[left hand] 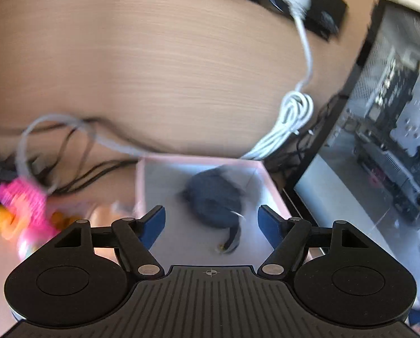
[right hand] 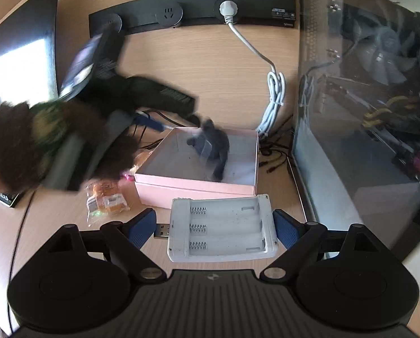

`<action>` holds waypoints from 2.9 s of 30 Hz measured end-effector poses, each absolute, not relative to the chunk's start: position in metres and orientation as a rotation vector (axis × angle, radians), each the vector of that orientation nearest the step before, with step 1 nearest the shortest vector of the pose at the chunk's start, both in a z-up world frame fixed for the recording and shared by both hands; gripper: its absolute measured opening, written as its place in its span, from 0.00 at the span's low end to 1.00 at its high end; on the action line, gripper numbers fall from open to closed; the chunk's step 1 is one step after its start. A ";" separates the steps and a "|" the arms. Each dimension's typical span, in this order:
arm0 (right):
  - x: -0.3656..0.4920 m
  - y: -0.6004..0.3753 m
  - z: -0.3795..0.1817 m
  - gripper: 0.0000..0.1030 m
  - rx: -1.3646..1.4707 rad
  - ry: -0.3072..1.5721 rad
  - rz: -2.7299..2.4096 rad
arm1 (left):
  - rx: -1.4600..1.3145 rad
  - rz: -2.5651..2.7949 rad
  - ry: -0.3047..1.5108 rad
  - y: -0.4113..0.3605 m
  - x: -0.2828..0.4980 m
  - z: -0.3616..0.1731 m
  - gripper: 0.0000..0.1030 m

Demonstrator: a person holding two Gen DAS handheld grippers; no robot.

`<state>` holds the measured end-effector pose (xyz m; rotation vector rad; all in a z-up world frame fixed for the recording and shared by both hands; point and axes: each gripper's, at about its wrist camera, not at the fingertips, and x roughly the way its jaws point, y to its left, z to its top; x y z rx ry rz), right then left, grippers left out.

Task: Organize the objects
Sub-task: 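Lower the plush mouse into the pink box with the left gripper while the right gripper drops the charger in, then grasp the wrapped bread bag with the left gripper while the right gripper grasps the teal toy, then place the bread bag into the pink box with the left gripper while the right gripper places the teal toy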

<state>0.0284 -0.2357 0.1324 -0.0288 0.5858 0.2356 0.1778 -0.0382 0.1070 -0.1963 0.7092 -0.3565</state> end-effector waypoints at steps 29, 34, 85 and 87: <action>0.059 -0.193 0.102 1.00 -0.151 0.653 0.279 | -0.491 0.125 0.941 0.079 0.156 0.033 0.74; 0.059 -0.204 0.094 1.00 -0.140 0.689 0.242 | -0.451 0.094 0.906 0.074 0.158 0.032 0.53; -0.020 -0.145 0.069 0.35 -0.328 0.831 0.335 | -0.245 -0.432 0.936 0.087 0.019 0.088 0.33; -0.022 -0.162 0.080 0.35 -0.262 0.818 0.292 | -0.250 -0.468 0.882 0.074 0.029 0.106 0.33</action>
